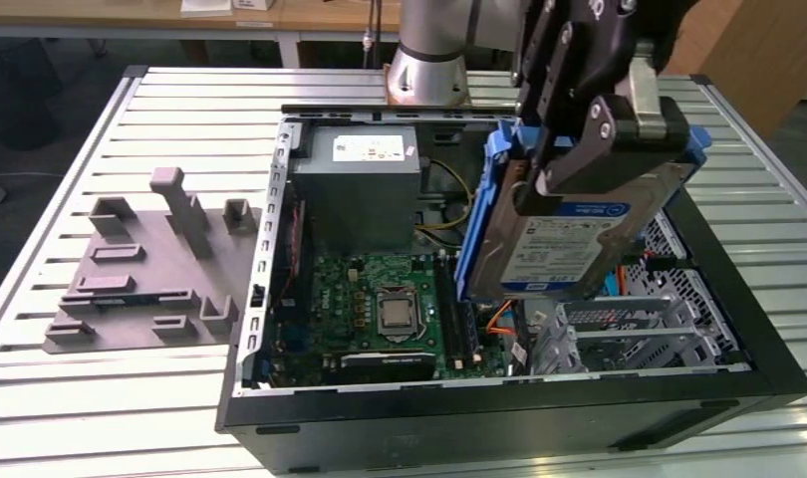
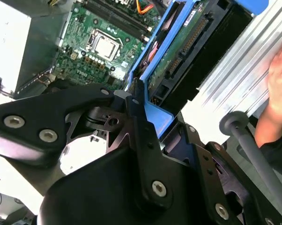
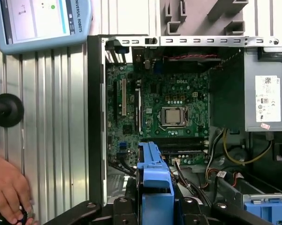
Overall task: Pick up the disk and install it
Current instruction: 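Insert the disk into the insertion slot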
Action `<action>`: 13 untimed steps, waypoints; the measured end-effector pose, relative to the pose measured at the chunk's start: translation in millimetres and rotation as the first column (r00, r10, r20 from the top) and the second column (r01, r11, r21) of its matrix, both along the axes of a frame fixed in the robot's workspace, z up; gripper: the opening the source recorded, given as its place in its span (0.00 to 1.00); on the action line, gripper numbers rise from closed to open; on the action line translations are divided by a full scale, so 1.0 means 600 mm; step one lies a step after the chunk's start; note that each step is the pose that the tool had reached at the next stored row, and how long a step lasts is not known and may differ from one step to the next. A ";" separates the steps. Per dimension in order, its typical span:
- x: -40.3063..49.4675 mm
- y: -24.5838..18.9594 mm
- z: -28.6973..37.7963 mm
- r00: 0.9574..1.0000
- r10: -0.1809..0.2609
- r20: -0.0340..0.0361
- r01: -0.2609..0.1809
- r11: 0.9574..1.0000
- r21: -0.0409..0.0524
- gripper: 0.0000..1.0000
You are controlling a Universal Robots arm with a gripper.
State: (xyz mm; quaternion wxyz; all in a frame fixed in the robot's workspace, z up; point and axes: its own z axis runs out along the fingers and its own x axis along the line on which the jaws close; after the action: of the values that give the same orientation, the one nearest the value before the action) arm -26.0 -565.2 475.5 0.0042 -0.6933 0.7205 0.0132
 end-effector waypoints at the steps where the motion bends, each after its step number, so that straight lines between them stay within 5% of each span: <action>1: 0.004 -0.0009 0.000 1.000 0.000 0.000 0.000 1.000 0.000 0.36; 8: 0.014 -0.0162 -0.004 1.000 0.000 0.000 0.000 1.000 0.000 0.36; 13: 0.033 -0.0167 -0.009 1.000 0.000 0.000 0.000 1.000 0.000 0.36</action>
State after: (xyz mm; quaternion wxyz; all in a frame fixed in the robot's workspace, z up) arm -6.5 -575.2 469.8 0.0042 -0.6933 0.7205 0.0132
